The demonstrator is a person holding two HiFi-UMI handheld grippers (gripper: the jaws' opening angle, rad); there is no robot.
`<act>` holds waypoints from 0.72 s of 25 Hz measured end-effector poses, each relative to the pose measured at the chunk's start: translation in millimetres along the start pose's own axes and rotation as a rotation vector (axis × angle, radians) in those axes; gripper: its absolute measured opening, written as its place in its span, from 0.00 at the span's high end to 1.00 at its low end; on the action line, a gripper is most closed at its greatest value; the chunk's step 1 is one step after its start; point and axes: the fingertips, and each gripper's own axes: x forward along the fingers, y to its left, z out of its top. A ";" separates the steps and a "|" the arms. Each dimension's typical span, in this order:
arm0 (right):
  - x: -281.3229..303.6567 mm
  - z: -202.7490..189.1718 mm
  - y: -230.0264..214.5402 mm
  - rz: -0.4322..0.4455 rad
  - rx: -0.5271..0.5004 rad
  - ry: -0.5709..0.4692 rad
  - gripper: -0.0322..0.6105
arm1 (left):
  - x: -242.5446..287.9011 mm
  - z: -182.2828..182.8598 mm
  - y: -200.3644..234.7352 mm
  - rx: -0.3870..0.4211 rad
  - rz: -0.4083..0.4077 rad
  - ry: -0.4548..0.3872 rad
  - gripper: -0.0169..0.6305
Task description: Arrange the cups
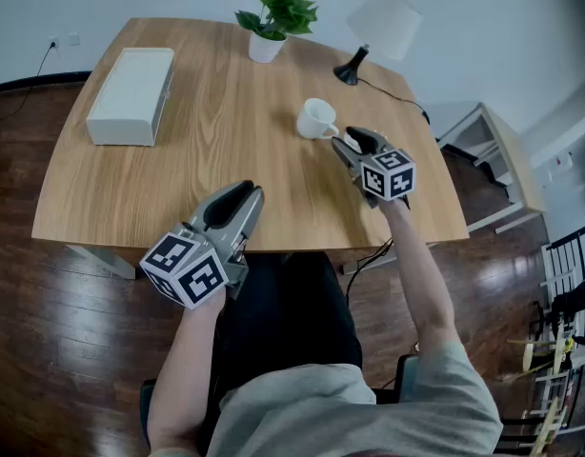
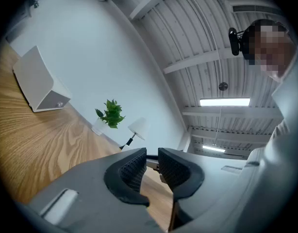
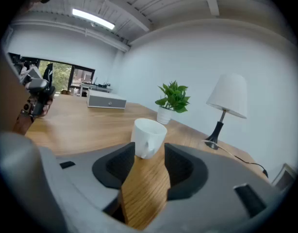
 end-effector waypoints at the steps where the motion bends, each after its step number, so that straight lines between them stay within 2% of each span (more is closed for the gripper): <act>1: 9.0 -5.2 0.4 0.005 0.001 0.027 0.63 | -2.0 -0.5 0.2 -0.005 0.001 0.002 0.87; 4: 31.0 -14.9 5.0 0.041 -0.007 0.086 0.65 | -6.5 -0.5 0.6 -0.018 0.004 0.004 0.87; 6: 37.5 -12.0 9.4 0.077 -0.006 0.096 0.81 | -7.0 1.6 0.8 -0.023 0.005 -0.002 0.87; 9: 38.8 -0.6 17.2 0.113 0.067 0.080 0.84 | -7.6 6.1 3.0 -0.031 0.007 -0.015 0.87; 13: 44.2 19.0 44.1 0.180 0.167 0.025 0.85 | -9.6 10.0 7.8 -0.046 0.012 -0.029 0.87; 18: 60.3 70.0 86.2 0.308 0.251 -0.091 0.85 | -12.2 14.0 12.1 -0.060 0.019 -0.042 0.87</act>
